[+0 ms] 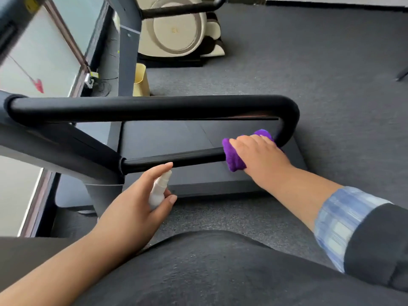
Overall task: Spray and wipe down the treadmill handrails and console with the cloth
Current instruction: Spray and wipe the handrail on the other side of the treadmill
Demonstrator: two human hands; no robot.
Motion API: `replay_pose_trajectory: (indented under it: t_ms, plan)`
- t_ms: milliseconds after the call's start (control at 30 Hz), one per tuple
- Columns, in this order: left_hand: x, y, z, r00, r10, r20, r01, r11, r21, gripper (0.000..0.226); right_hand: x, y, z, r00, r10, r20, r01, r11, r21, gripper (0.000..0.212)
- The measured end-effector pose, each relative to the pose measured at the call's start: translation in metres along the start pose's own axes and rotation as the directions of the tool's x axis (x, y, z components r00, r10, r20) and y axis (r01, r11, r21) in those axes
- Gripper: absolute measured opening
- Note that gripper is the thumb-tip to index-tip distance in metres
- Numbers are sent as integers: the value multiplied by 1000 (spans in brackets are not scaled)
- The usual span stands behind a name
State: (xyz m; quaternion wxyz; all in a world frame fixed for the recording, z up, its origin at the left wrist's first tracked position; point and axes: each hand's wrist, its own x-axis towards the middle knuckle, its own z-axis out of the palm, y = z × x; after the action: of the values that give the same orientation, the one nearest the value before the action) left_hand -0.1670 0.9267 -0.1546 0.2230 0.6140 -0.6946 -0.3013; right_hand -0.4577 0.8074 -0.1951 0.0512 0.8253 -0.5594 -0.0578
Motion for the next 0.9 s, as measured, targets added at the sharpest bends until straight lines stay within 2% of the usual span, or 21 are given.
replay_pose_trajectory:
  t_ms: [67,167,233,333,400,467,567,667,800,900]
  plan:
    - [7,2,12,992,-119,-37,120,993,18,59,-5,2,-6,1000,-7,-17,9,996,92,44]
    - [20,-7,22,959,-262,-107,269,962,53,58,-11,-4,-12,999,-11,-40,26,914,405,35]
    - [28,-18,23,927,-344,-151,355,934,47,57,-18,-15,-15,996,-8,-88,60,787,614,39]
    - [36,-33,18,879,-414,-235,448,887,112,54,-31,-39,-20,995,0,-96,84,497,864,64]
    - [39,-42,16,858,-442,-263,492,855,167,54,-39,-50,-18,996,-36,-81,89,343,935,68]
    - [42,-49,16,844,-463,-272,518,836,184,53,-48,-55,-12,993,-96,-75,98,270,958,72]
    - [47,-56,19,834,-471,-288,533,822,199,50,-61,-57,1,972,-220,-88,147,265,953,82]
    - [57,-57,19,815,-483,-318,561,796,227,47,-70,-54,13,931,-322,-170,266,282,922,83]
    - [73,-58,18,817,-487,-309,564,786,252,44,-73,-50,18,919,-322,-228,323,283,903,83]
    - [81,-56,19,822,-491,-288,563,776,285,41,-78,-45,22,926,-315,-210,305,293,906,86]
